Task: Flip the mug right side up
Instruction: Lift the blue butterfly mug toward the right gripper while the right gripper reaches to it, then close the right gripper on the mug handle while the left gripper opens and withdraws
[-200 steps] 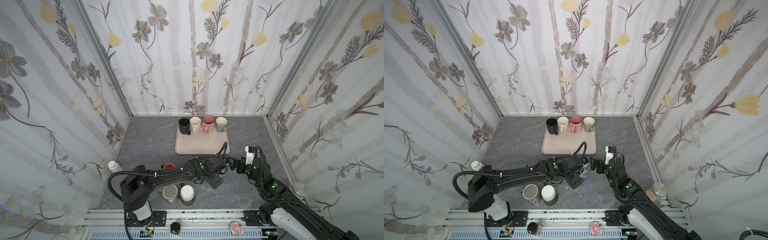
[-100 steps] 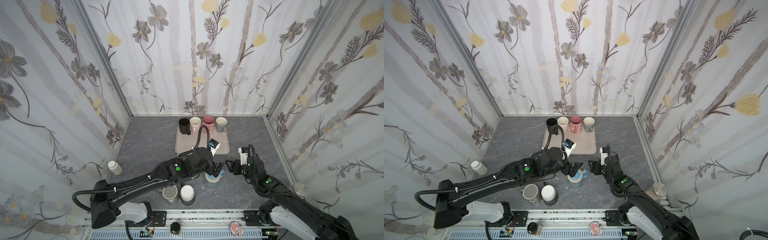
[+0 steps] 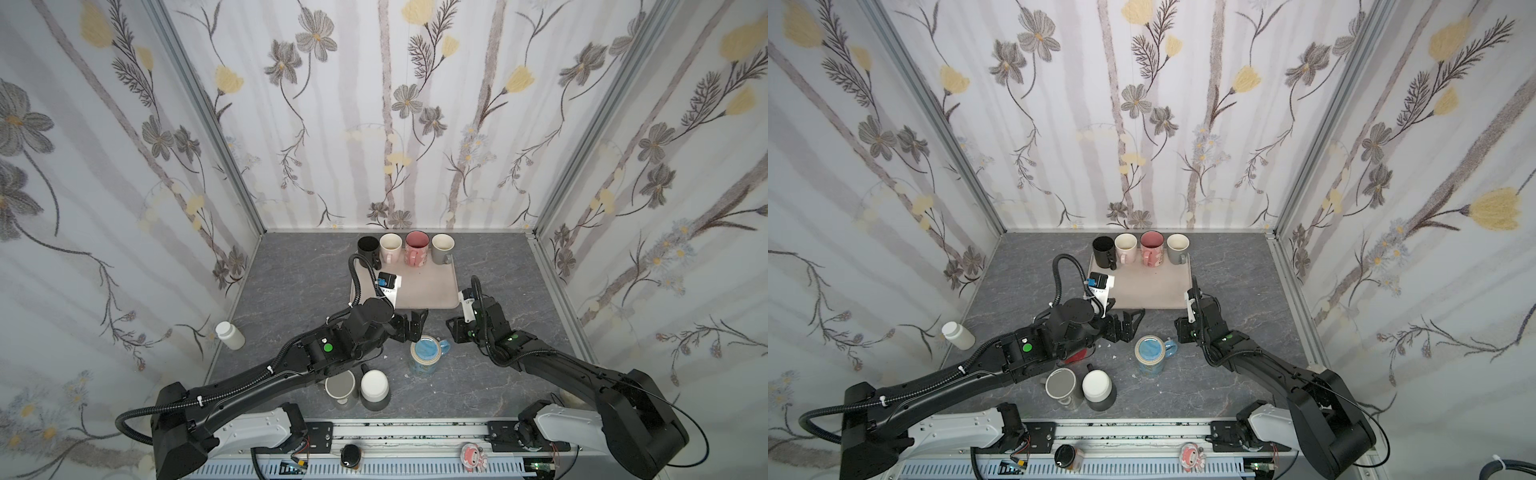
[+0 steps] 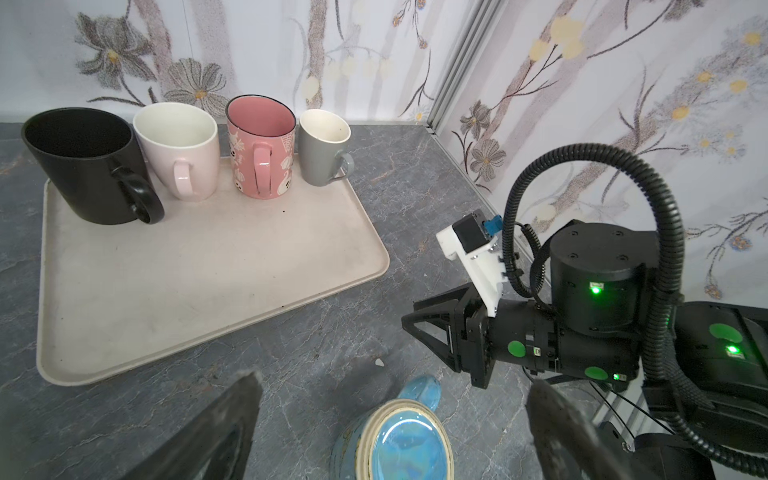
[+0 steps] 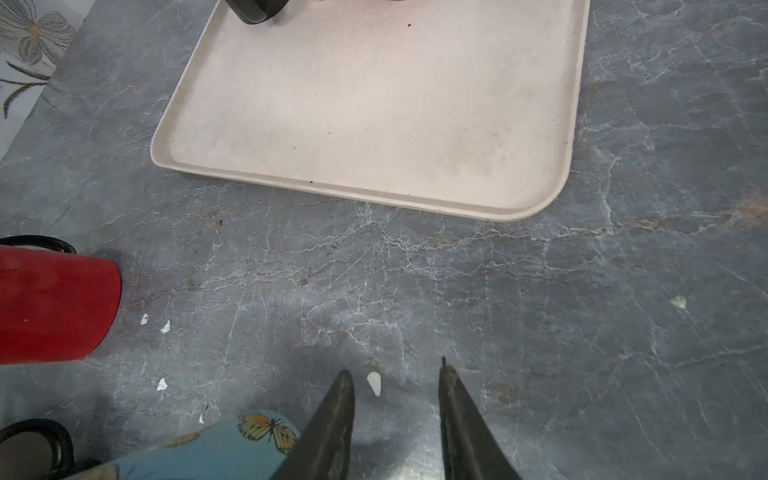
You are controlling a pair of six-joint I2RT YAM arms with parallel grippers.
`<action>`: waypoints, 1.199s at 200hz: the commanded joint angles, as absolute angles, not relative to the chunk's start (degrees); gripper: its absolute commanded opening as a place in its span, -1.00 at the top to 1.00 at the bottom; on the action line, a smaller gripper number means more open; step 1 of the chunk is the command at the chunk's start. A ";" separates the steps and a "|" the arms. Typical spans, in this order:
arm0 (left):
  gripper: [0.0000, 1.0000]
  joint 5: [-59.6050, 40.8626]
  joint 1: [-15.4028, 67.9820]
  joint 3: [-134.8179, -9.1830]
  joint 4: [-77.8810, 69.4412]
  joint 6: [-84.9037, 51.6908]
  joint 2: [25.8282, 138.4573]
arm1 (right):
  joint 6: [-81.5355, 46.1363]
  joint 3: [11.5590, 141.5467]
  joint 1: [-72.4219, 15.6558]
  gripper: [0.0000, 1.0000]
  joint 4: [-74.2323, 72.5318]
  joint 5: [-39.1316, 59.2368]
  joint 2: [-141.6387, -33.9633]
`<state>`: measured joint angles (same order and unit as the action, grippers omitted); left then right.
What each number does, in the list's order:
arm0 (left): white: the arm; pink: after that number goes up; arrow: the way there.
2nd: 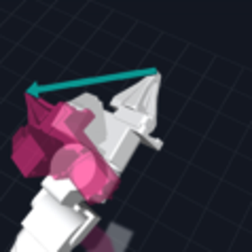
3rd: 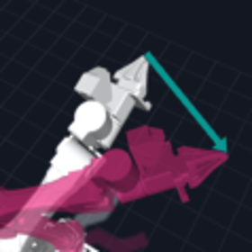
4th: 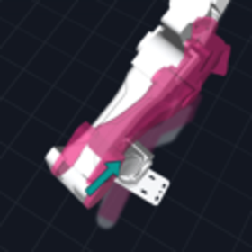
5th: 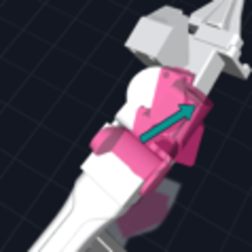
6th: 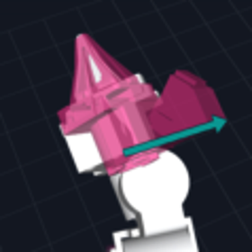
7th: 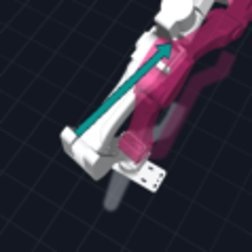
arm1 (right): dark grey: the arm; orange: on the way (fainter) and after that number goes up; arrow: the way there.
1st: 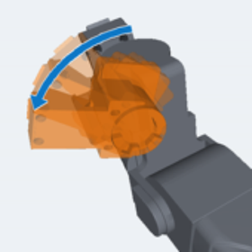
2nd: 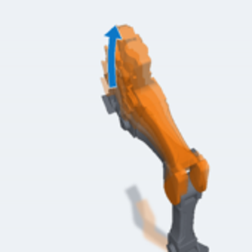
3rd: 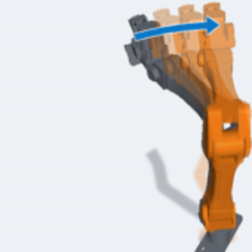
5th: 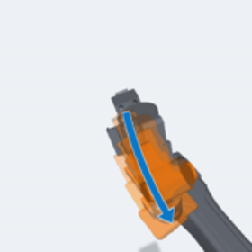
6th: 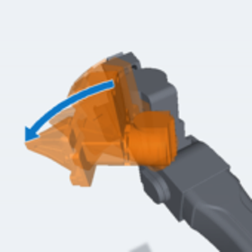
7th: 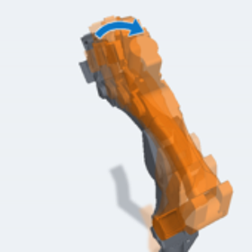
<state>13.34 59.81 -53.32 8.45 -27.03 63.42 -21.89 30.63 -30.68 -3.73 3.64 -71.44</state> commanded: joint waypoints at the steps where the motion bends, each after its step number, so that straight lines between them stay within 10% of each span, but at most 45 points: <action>1: -1.00 13.62 59.70 -53.39 8.57 -28.73 63.85 | -19.66 31.70 -31.87 0.33 -4.22 2.94 -72.55; 116: -1.00 16.65 58.80 -50.21 7.66 -28.70 62.59 | -29.70 25.59 -50.45 0.33 12.76 -5.20 -58.54; 163: -1.00 19.67 58.54 -50.00 7.71 -28.74 61.79 | -29.67 30.50 -54.88 -0.30 21.23 -12.86 -50.33; 240: -1.00 23.74 57.66 -49.73 8.83 -29.89 60.69 | -26.76 33.33 -64.39 -0.47 22.10 -8.09 -53.06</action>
<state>22.15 58.00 -49.71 9.02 -28.95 60.69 -28.16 31.66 -62.22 20.73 -7.79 -50.17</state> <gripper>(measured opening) 0.994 0.739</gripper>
